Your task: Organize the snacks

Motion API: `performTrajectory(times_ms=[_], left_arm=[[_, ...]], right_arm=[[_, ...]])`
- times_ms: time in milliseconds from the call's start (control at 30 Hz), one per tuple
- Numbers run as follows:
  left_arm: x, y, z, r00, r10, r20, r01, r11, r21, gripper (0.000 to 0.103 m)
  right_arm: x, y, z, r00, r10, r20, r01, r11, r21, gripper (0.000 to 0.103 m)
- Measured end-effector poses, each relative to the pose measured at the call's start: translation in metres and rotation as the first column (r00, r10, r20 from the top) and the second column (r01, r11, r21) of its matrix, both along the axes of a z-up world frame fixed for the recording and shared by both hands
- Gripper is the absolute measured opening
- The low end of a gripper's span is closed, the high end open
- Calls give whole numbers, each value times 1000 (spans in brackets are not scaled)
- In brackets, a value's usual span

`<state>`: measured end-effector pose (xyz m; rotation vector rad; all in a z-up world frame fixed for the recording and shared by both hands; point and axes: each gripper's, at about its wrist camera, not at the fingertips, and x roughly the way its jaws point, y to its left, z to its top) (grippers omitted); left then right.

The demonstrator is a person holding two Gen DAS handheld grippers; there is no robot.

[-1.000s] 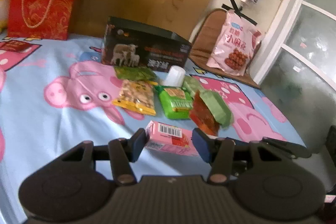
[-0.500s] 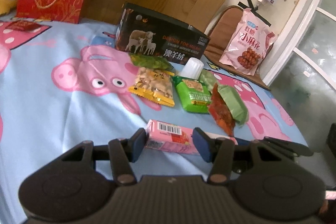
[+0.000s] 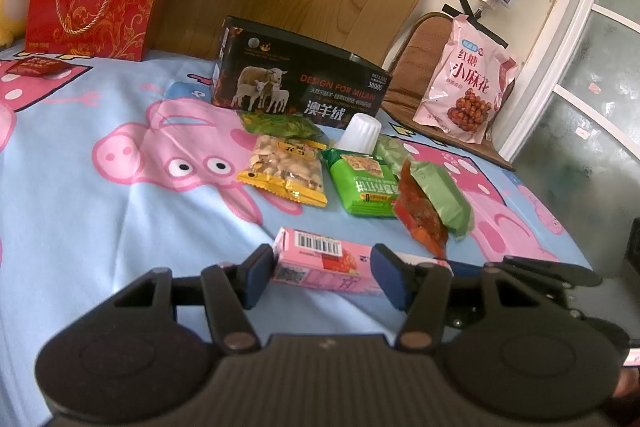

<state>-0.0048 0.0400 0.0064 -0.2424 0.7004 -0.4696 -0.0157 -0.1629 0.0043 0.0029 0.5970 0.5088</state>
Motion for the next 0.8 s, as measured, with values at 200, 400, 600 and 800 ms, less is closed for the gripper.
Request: performTrajectory(times_ms=[200, 400, 600, 800], left_arm=[[0, 0, 0, 1000, 0, 0, 0, 1000, 0, 54], [0, 0, 0, 1000, 0, 0, 0, 1000, 0, 54], [0, 0, 0, 1000, 0, 0, 0, 1000, -1, 54], [0, 1, -1, 1000, 0, 0, 0, 1000, -1, 54]], right_arm=[[0, 0, 0, 1000, 0, 0, 0, 1000, 1, 44], [0, -1, 0, 1000, 2, -1, -2, 1000, 3, 44], [0, -1, 0, 1000, 3, -1, -3, 1000, 3, 44], [1, -1, 0, 1000, 4, -1, -4, 1000, 3, 44]])
